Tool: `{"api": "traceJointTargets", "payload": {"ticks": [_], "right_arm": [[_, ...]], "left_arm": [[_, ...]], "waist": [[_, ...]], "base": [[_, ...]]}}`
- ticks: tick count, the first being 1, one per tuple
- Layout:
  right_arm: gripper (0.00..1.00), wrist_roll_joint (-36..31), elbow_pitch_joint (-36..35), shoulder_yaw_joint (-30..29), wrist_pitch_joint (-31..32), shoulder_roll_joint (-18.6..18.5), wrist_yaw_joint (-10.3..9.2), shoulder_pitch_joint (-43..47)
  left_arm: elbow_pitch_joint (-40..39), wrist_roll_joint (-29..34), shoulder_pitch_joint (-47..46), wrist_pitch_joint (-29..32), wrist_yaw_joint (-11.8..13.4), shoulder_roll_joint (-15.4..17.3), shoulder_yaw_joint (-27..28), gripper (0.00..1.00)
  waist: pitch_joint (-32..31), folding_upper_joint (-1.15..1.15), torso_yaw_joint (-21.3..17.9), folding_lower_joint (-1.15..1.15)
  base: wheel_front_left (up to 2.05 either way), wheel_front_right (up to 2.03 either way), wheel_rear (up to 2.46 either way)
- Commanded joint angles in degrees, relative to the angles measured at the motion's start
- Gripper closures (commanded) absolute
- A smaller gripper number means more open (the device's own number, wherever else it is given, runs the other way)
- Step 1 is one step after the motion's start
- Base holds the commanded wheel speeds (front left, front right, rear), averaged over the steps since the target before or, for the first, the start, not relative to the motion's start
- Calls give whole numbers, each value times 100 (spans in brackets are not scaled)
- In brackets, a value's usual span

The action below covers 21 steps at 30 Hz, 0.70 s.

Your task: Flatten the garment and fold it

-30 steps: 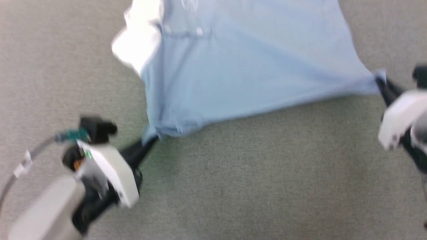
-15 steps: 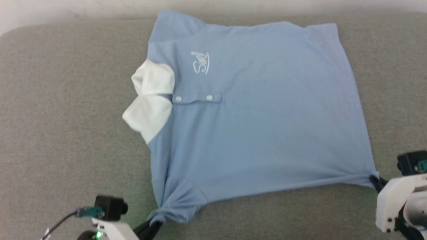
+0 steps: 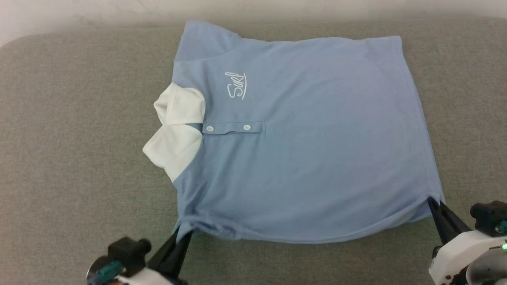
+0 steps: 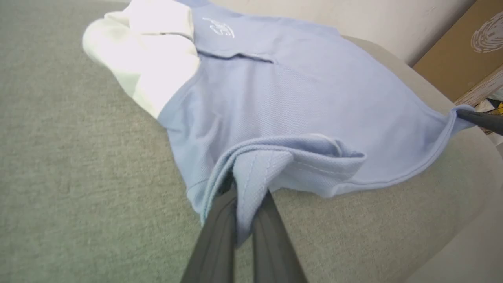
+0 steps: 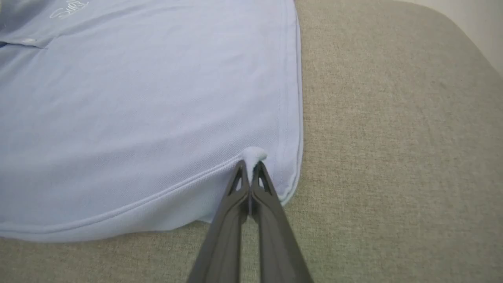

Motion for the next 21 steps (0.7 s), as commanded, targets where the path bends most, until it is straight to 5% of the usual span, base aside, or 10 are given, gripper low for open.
{"api": "traceJointTargets", "payload": {"ticks": [1,6,21], "right_arm": [[100,-115,22,32,-347,41,-12,-55],[100,-291,45,65,-736,42,-12,-429],[100,-230,777,324,-266,-333,-12,-2195]], "left_arm": [[69,254,-309,-181,49,-217,35,100],[267,697,-883,-304,37,-450,143,100],[962,902,-2681,-75,-466,-361,513,100]], "waist": [[-14,0,-3,0],[21,0,-43,0],[824,0,-134,0]], "base": [[0,0,0],[0,0,0],[0,0,0]]}}
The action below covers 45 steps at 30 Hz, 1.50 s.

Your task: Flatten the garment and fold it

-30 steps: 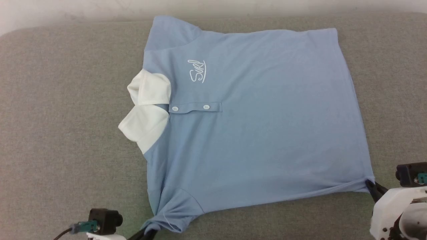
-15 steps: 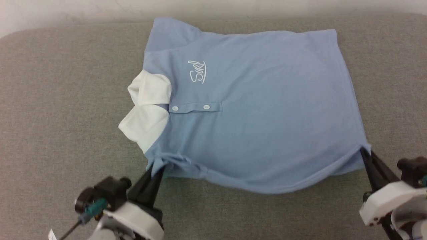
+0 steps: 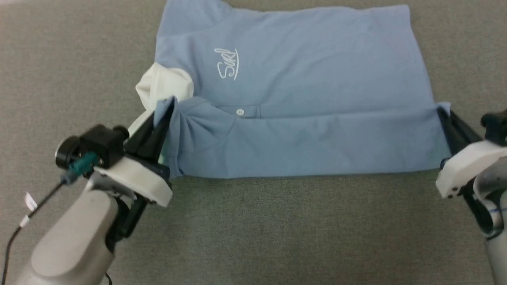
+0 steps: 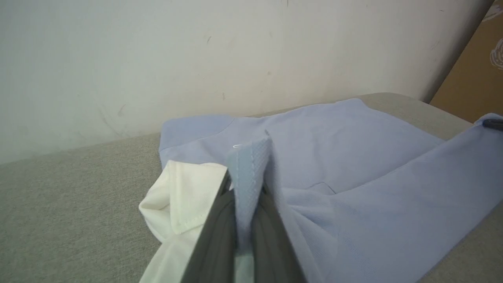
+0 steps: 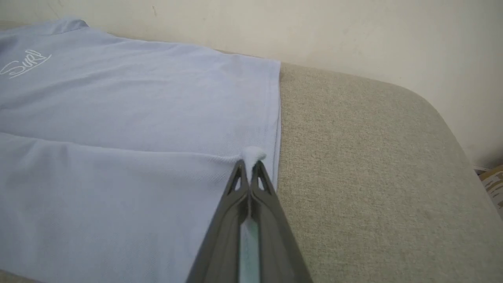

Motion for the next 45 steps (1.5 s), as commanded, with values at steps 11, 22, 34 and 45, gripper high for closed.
{"api": "traceJointTargets", "payload": {"ticks": [11,22,34,45], "right_arm": [[100,577,793,315,1149,-336,-12,-1261],[37,1129,1316,187,3078,-331,-12,-1728],[0,758,148,-424,1604,34,-12,-556],[0,366,-991,-643,-550,937,-12,846]], "left_arm": [[709,-580,-569,768,-298,165,226,100],[1018,-1686,-503,1972,-447,24,334,2],[373,-1046,341,217,583,-79,779,0],[-648,-329,1483,-239,1060,-465,509,0]], "waist": [[825,0,8,-1],[812,0,89,-1],[-101,0,207,-1],[-480,0,158,-1]], "base": [[0,0,0],[0,0,0],[0,0,0],[0,0,0]]}}
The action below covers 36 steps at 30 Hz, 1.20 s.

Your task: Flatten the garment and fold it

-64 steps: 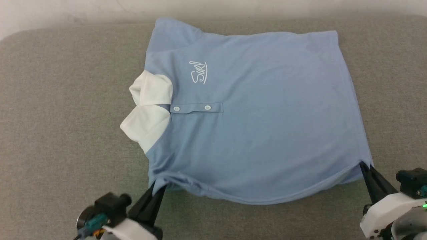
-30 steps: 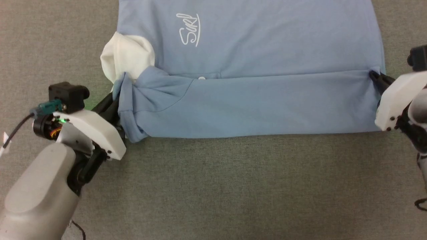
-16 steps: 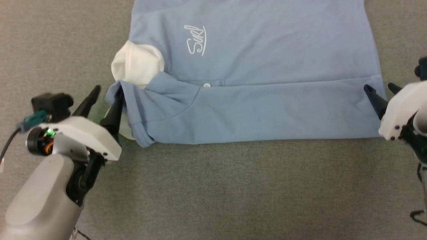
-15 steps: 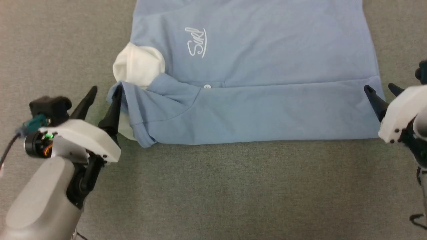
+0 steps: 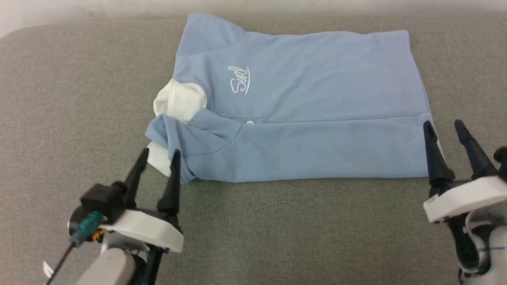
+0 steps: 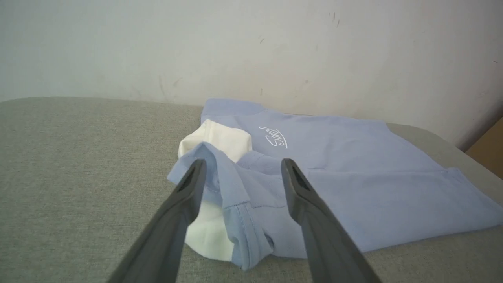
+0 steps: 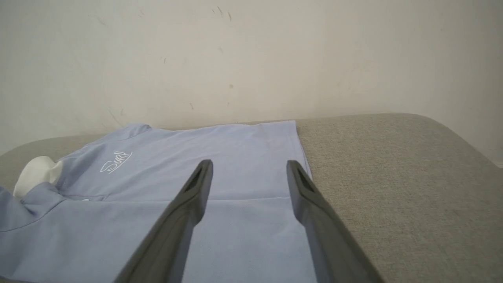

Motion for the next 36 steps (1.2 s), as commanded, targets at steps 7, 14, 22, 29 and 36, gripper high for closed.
{"api": "traceJointTargets", "payload": {"ticks": [7,14,22,29,36], "right_arm": [[0,-74,-59,31,-628,376,-11,300],[0,-23,119,261,-743,483,-11,247],[0,-24,297,391,-671,507,-11,192],[0,-229,389,225,-657,513,-11,65],[0,-567,1030,-440,116,520,-11,-521]], "left_arm": [[617,70,70,177,265,-185,-145,0],[1080,-404,-86,813,786,-402,202,0],[1225,-1135,-169,1858,857,-462,390,2],[1022,-1182,-210,2090,698,-316,301,100],[892,-1069,-281,1948,592,-334,198,100]], "waist": [[-3,0,-227,2],[78,0,-517,2],[153,0,-750,2],[184,0,-749,2],[223,0,-571,2]], "base": [[0,0,0],[0,0,0],[0,0,0],[0,0,0],[0,0,0]]}}
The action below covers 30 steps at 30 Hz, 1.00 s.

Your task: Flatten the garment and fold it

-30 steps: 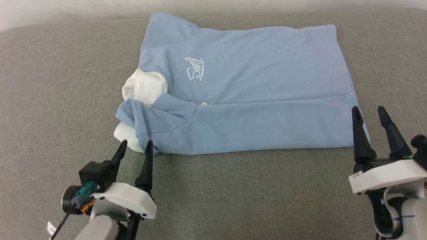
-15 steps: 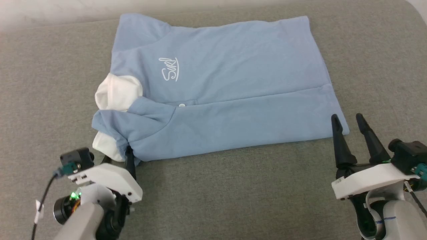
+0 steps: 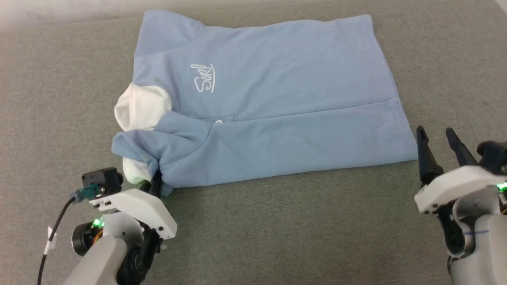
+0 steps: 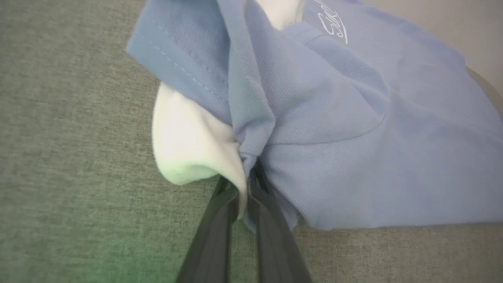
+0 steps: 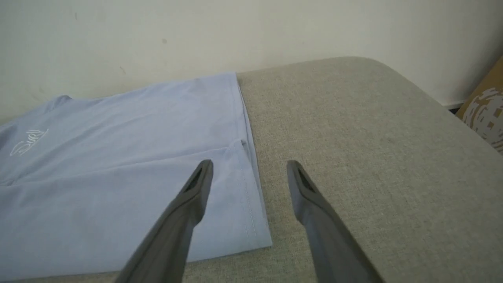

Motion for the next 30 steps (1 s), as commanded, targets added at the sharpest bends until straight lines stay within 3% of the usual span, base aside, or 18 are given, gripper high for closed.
{"api": "traceJointTargets", "payload": {"ticks": [1,7,11,13,14,15,16,19,24,30], "right_arm": [[0,-11,201,-151,303,21,-9,-193],[0,-229,1056,-663,2344,22,-9,-852],[0,-425,1211,-807,3133,23,-9,-1070],[53,-507,1271,-850,3682,23,-9,-1135],[72,-522,1273,-854,3938,23,-9,-1153],[82,-527,1239,-845,4145,23,-9,-1164],[100,-528,1170,-847,4289,23,-9,-1169],[100,-588,859,-844,4499,23,-9,-1110],[100,-535,154,-783,4052,23,-9,-870],[100,-217,-780,-783,3944,23,-9,-159]], "left_arm": [[12,56,-26,-6,-65,-29,-83,100],[1,174,-179,-129,-173,-53,-178,100],[18,205,-237,-181,-235,-68,-215,100],[36,225,-266,-219,-280,-74,-241,100],[48,241,-279,-243,-298,-74,-253,100],[59,252,-288,-271,-313,-77,-258,100],[68,266,-295,-315,-324,-81,-258,100],[104,366,-305,-510,-337,-68,-257,100],[131,573,-248,-856,-311,-4,-264,100],[-329,646,233,-697,-48,311,-273,100]], "waist": [[29,0,77,-1],[122,0,256,-1],[164,0,337,-1],[188,0,387,-1],[196,0,408,-1],[200,0,424,-1],[201,0,438,-1],[159,0,473,-1],[-68,0,520,-1],[-409,0,541,-1]], "base": [[0,0,0],[0,0,0],[0,0,0],[0,0,0],[0,0,0],[0,0,0],[0,0,0],[0,0,0],[0,0,0],[0,0,0]]}}
